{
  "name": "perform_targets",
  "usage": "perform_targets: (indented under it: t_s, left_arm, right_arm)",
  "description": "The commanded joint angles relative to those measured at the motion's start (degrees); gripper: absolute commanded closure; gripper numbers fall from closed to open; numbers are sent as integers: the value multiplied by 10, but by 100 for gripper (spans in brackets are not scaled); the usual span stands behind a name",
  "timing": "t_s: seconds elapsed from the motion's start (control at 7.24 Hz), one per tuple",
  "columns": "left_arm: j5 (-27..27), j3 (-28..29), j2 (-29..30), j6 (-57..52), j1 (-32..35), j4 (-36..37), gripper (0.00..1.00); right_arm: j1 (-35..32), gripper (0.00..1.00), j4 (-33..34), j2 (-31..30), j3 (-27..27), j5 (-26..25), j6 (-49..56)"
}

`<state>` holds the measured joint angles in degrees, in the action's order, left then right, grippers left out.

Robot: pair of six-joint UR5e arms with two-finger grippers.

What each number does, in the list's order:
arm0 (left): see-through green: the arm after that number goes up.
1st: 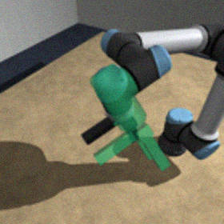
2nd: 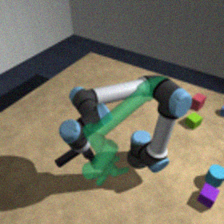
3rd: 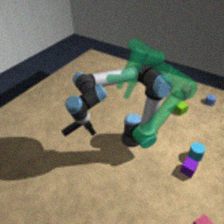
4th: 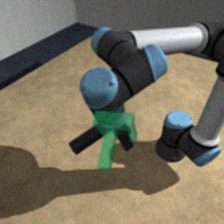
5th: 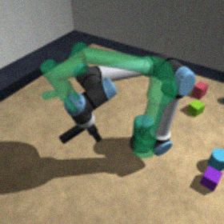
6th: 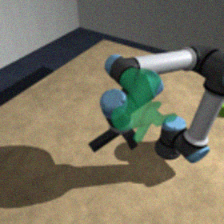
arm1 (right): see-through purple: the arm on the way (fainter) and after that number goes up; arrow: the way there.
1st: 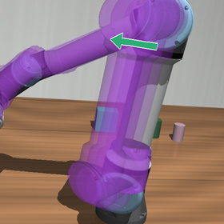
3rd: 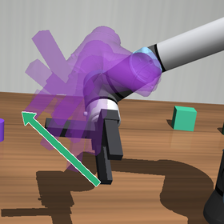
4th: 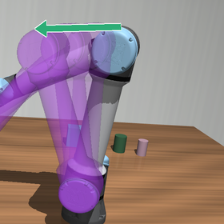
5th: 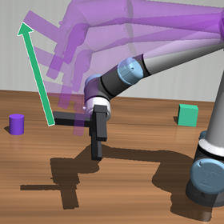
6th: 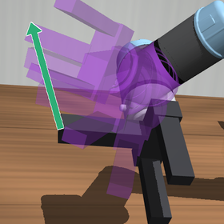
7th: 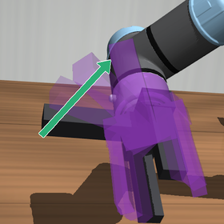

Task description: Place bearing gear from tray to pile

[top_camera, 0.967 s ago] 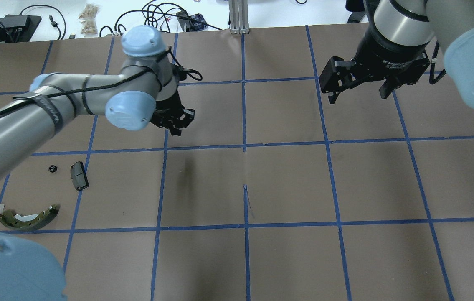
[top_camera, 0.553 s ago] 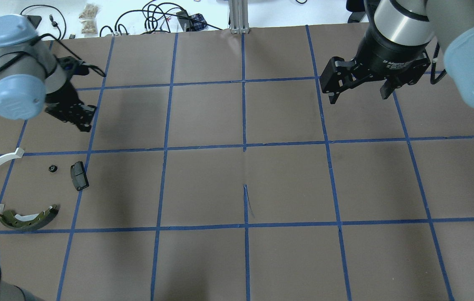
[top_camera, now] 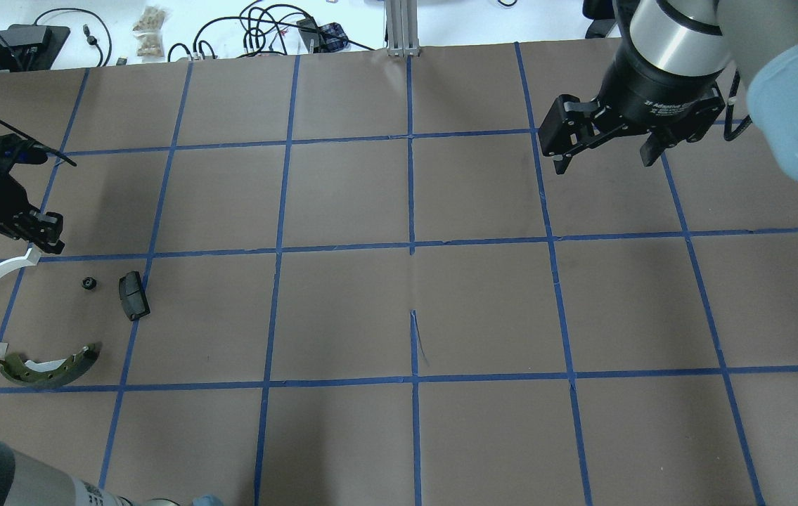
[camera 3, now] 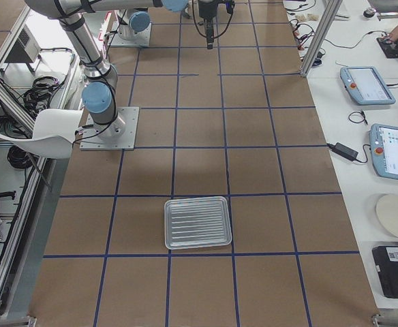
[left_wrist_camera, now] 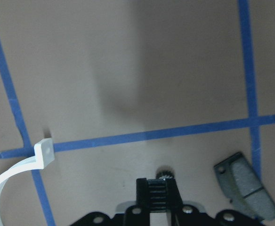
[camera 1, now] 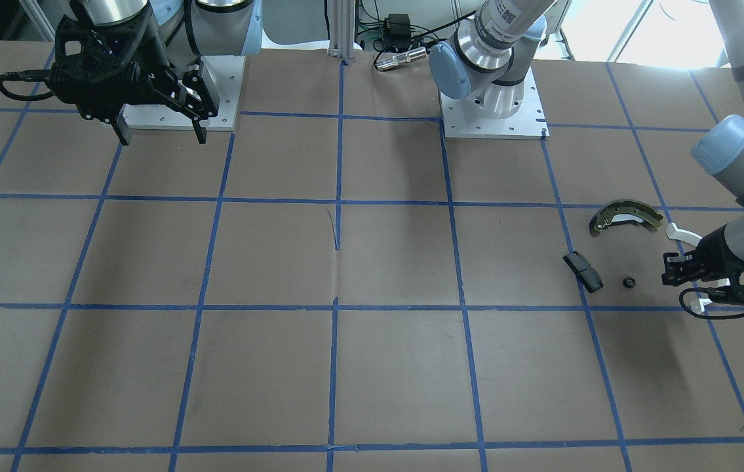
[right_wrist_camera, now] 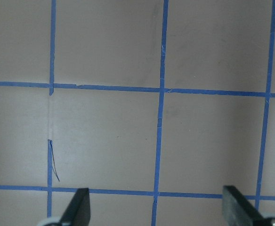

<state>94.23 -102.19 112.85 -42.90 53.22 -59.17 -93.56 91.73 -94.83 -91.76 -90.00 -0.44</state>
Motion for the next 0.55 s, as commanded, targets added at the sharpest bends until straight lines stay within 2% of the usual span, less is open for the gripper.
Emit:
perform_targets:
  t_s: [0.0, 0.14, 0.28, 0.41]
  left_arm:
    - [2, -40, 14, -22, -9, 73, 85]
    - [3, -42, 13, -19, -8, 73, 64]
    - [1, -44, 0, -19, -6, 61, 27]
    - [0, -38, -10, -12, -1, 27, 0]
  right_arm:
    - [0, 0, 0, 0, 0, 0, 0]
    - [0, 0, 1, 0, 0, 1, 0]
    - [0, 0, 0, 0, 0, 0, 0]
    - [0, 0, 0, 0, 0, 0, 0]
